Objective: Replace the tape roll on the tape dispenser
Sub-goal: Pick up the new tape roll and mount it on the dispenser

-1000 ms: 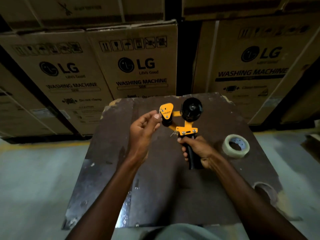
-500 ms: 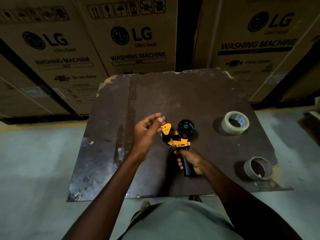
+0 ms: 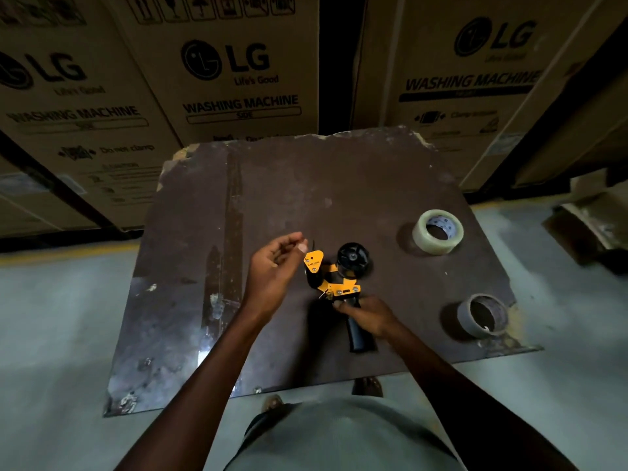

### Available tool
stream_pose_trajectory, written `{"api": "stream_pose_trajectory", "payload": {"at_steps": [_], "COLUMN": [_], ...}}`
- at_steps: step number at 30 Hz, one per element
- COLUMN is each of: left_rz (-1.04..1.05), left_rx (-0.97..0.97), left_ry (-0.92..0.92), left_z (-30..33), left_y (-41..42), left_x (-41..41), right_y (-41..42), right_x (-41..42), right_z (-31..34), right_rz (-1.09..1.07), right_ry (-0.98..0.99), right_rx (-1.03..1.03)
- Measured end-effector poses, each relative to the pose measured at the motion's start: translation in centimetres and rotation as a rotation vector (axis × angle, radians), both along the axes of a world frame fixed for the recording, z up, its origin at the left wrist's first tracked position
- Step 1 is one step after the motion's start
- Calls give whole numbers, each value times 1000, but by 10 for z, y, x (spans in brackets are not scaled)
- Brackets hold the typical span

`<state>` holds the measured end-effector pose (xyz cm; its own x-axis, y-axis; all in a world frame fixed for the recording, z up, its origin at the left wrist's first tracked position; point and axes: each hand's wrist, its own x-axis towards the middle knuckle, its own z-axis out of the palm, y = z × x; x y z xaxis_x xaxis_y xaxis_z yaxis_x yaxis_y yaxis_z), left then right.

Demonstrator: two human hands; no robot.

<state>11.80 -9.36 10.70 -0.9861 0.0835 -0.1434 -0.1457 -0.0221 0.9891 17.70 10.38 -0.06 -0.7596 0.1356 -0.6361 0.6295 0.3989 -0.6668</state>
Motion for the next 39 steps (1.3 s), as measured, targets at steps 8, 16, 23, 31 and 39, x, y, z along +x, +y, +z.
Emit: {"api": "stream_pose_trajectory", "payload": {"at_steps": [8,16,23,31,39], "left_rz": [-226,-482,-534,-484,-461], "left_rx": [-149,-327,-488,-474,-411], "left_ry": [29,113,40,-67,-21], "left_z": [-19,-30,-68,-114,-132], "left_y": [22,112,219,278,285], "left_x": [-17,-48,-73,-89,-90], "right_y": [52,144,235,283,292], "right_x": [18,-3,-65,-123,-142], "right_z": [39,54,12,-1,-17], "right_rz": [-142,-133,126,415,573], "right_ry": [322,504,450,385,291], "right_rx": [459,681,715,644,500]}}
